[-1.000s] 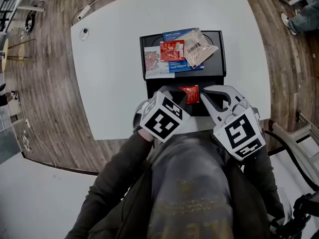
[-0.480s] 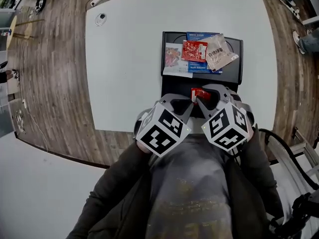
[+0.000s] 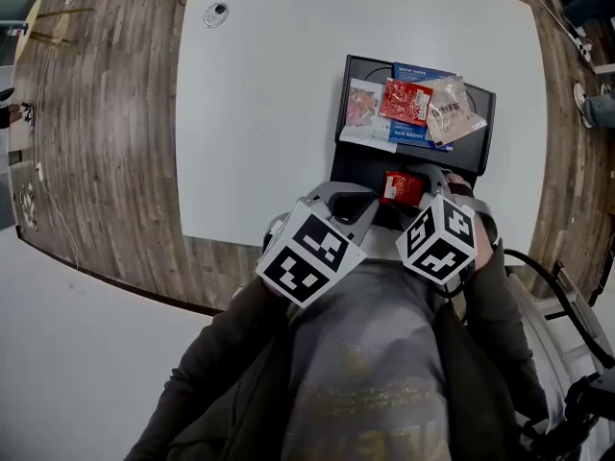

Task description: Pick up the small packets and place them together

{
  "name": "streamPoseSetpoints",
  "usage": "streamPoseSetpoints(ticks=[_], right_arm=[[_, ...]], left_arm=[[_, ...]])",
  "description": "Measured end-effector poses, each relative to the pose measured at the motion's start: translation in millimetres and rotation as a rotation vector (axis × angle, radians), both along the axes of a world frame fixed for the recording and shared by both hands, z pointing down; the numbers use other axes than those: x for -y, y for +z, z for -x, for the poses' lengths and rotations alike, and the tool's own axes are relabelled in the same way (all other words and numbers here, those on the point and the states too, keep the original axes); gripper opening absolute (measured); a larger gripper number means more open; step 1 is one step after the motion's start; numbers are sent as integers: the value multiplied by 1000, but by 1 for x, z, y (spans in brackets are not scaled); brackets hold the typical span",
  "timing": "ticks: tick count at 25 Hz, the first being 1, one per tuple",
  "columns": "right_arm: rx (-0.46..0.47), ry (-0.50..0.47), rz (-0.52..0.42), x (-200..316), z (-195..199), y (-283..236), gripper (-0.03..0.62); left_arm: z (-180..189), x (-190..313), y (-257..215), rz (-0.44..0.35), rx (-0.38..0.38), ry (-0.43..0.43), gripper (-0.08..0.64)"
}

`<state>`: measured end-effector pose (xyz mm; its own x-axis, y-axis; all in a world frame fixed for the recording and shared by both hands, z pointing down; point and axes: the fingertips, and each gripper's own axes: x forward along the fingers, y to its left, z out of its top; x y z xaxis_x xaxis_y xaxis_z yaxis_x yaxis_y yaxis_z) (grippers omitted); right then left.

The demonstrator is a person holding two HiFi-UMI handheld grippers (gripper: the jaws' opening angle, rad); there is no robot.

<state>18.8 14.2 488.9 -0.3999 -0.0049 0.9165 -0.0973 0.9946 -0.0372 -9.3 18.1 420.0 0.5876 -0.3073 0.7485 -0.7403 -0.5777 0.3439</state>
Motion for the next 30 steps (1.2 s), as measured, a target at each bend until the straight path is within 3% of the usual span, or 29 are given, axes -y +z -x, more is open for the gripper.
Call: streamPoseSetpoints(ticks=[6, 7, 8, 9, 14, 21, 25, 30], right_arm=[[-1, -4, -10, 5, -1, 2, 196], [1, 4, -13, 6, -1, 1, 178], [3, 15, -17, 7, 0, 0, 87], [3, 26, -23, 6, 0, -1, 67], [18, 56, -59, 7, 3, -12, 63], [210, -3, -69, -13, 31, -78, 63], [303, 80, -137, 13, 31, -121, 63], [263, 206, -249, 81, 8, -132, 63]], left_arm=[[5, 2, 4, -11, -23, -35, 2], [7, 0, 4, -11, -24, -38, 2], [8, -1, 4, -10, -24, -41, 2], [10, -3, 4, -10, -23, -45, 2], [18, -13, 4, -23, -17, -53, 2], [32, -34, 0, -11, -75, -110, 2], [30, -36, -5, -35, -76, -100, 2], [24, -27, -10, -42, -98, -103, 2]])
